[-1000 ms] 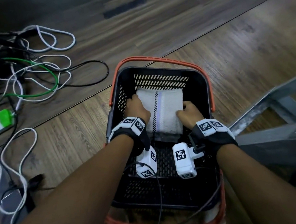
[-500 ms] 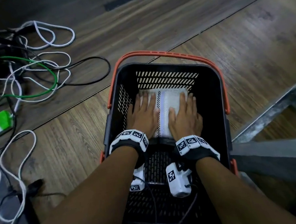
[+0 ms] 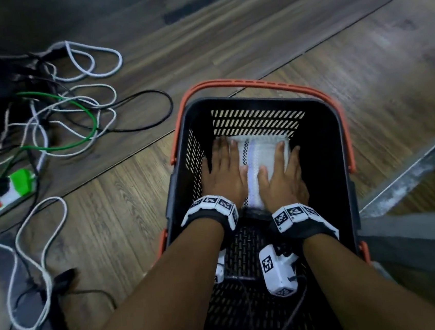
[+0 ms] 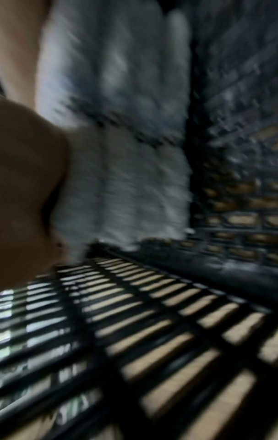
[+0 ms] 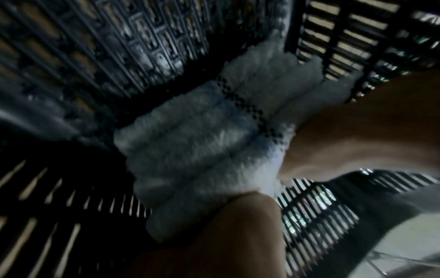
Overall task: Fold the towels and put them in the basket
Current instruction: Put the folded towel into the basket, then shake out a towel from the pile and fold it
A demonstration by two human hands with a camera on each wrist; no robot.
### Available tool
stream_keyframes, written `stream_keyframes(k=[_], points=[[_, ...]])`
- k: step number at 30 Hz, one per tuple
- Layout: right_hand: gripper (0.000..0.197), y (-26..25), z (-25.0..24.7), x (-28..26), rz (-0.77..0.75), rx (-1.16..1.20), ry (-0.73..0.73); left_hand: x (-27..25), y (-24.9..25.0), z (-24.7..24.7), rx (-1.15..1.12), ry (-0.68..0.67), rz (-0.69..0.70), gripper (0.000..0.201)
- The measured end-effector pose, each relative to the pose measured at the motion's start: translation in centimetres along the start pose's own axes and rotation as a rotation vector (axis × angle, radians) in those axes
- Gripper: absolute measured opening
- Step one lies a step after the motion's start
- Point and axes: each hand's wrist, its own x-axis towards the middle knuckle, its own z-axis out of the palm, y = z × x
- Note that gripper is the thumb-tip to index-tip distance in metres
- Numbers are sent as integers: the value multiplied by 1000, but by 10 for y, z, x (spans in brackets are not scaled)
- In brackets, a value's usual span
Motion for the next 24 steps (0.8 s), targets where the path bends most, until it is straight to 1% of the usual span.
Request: stream_keyframes(k=[2,4,5,6,7,8,10,11,13,15,18,19,22,24], points=[[73,-4,-17,-7,35,-39,-150,-10,4,-18,67,-123,-21,61],[71,-9,-40,-20,57,-118,-306,-25,11,-42,151,-305,-40,60],[68,-13,-54,-29,49,-177,-373,-37,15,-57,197,-376,-34,57],[63,-20,-73,-41,23,-238,-434,-50,20,-75,249,-402,-4,49],[59,-26,-84,-48,-2,-276,-506,-59,22,-84,287,-412,39,39],[57,-33,-103,-61,-22,-275,-562,-73,25,-99,299,-389,81,31],[55,-44,-147,-89,-32,-218,-644,-100,29,-133,309,-323,137,26],[53,-48,-173,-103,-36,-214,-654,-112,32,-152,303,-283,159,26],[47,-55,-230,-131,-70,-262,-626,-135,43,-199,267,-183,198,35],[50,-61,-293,-154,-97,-306,-552,-158,57,-252,211,-85,241,40],[45,-62,-393,-193,-124,-347,-367,-201,88,-332,138,122,346,36],[45,-61,-425,-208,-125,-351,-299,-217,100,-356,123,171,373,36],[48,-53,-512,-262,-123,-376,-99,-269,135,-421,102,282,455,37],[49,-40,-559,-300,-100,-380,12,-301,157,-450,65,347,524,34]])
